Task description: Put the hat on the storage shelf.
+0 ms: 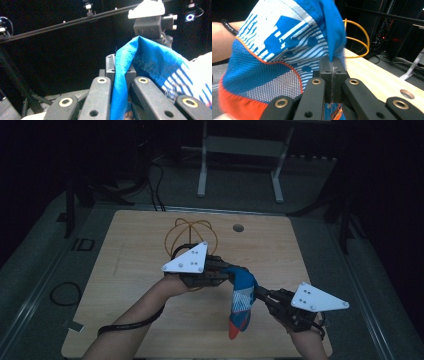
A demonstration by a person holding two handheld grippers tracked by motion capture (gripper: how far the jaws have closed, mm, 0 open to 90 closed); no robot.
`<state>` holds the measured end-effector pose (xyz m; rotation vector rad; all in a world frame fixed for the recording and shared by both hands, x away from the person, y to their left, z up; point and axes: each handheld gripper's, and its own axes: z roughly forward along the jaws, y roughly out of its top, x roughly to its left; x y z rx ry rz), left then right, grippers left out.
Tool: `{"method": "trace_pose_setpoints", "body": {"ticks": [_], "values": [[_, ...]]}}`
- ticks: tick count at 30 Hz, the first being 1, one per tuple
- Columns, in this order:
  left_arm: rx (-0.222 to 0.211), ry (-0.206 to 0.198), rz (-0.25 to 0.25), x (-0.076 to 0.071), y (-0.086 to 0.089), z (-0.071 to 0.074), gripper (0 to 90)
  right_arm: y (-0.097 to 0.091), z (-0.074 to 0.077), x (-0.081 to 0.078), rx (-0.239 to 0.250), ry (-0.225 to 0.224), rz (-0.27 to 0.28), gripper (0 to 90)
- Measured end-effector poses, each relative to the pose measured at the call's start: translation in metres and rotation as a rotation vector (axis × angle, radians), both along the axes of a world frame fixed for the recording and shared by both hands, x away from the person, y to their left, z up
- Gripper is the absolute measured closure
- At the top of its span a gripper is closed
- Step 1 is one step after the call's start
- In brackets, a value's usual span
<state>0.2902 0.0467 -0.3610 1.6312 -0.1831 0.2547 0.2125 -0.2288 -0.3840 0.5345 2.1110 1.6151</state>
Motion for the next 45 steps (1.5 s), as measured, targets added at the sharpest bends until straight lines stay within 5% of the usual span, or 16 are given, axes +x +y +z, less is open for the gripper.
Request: {"method": "trace_pose_setpoints", "body": {"ticks": [9,18,19,25,31,39,45], "values": [[0.049,0.046,0.034,-0.003,0.004,0.003,86.5,-0.017,0.013,0.002,0.06,-0.012,-0.013,90.0],[0.075,0.1,0.076,-0.005,0.014,0.003,60.3,-0.036,0.026,0.002,0.093,-0.052,-0.087,90.0],[0.068,0.114,0.104,-0.005,0.019,0.002,52.1,-0.039,0.03,0.003,0.096,-0.059,-0.102,90.0],[0.04,0.15,0.231,-0.009,0.038,-0.005,37.0,-0.042,0.04,0.013,0.108,-0.075,-0.14,90.0],[0.028,0.146,0.354,-0.011,0.054,-0.014,18.1,-0.039,0.053,0.025,0.125,-0.095,-0.16,90.0],[0.01,0.126,0.515,-0.017,0.079,-0.032,2.5,-0.028,0.073,0.044,0.14,-0.117,-0.17,90.0],[-0.006,0.139,0.591,-0.021,0.102,-0.048,2.5,-0.012,0.084,0.062,0.142,-0.113,-0.16,90.0]]}}
